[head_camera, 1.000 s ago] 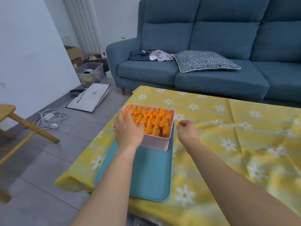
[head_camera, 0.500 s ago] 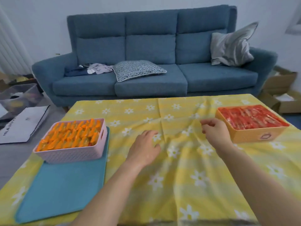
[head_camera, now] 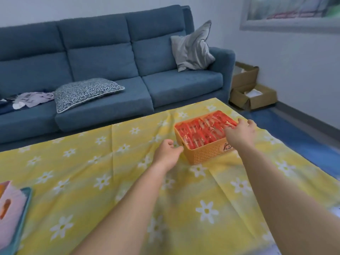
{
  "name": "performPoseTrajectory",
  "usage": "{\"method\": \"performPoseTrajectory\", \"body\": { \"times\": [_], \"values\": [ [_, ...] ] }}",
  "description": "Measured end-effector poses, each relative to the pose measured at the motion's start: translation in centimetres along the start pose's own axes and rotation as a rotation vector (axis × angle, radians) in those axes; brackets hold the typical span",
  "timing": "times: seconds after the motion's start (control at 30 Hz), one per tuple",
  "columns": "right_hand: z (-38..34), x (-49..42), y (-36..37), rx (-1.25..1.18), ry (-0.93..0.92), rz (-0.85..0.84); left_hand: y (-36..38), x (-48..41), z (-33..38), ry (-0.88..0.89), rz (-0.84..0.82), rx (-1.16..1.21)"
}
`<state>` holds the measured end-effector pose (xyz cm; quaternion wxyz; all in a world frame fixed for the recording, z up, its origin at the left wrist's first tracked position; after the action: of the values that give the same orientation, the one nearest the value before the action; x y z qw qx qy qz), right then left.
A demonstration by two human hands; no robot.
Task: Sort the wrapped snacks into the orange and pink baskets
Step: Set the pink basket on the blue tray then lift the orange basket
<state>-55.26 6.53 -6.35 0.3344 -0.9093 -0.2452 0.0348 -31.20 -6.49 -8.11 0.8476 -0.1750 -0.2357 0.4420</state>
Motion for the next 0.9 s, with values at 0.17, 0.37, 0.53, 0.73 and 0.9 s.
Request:
{"method": "performPoseTrajectory", "body": {
  "times": [0.17,0.37,0.53,0.73,0.9],
  "values": [
    [2.2,-5.1,1.7,-0.047,0.015,-0.013,3.8,-4.9,0.0,-0.099,-0.037,0.052],
    [4.3,-7.0,2.4,-0.309,0.158,0.040,5.4,-6.7,-0.3,-0.074,-0.080,0.205],
    [1.8,-3.5,2.3,-0.295,0.125,0.040,1.4,-4.5,-0.1,-0.043,-0.015,0.173],
    [-3.2,4.1,4.2,-0.398,0.043,-0.174,-7.5,2.3,-3.0,-0.060,0.090,0.215],
    [-6.8,12.5,6.7,-0.494,0.033,-0.361,-15.5,9.4,-6.4,-0.116,0.212,0.262]
  ]
}}
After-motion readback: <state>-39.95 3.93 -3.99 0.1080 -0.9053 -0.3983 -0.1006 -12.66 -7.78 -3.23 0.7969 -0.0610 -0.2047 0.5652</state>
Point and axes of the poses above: each hand's wrist, its own x-axis away from the middle knuckle, its own y-axis out of the palm, z = x × y, the point moved 7 cm from there along -x, towards the middle knuckle, and after that the axes turned 4 degrees about -z, right-handed, at the moved point
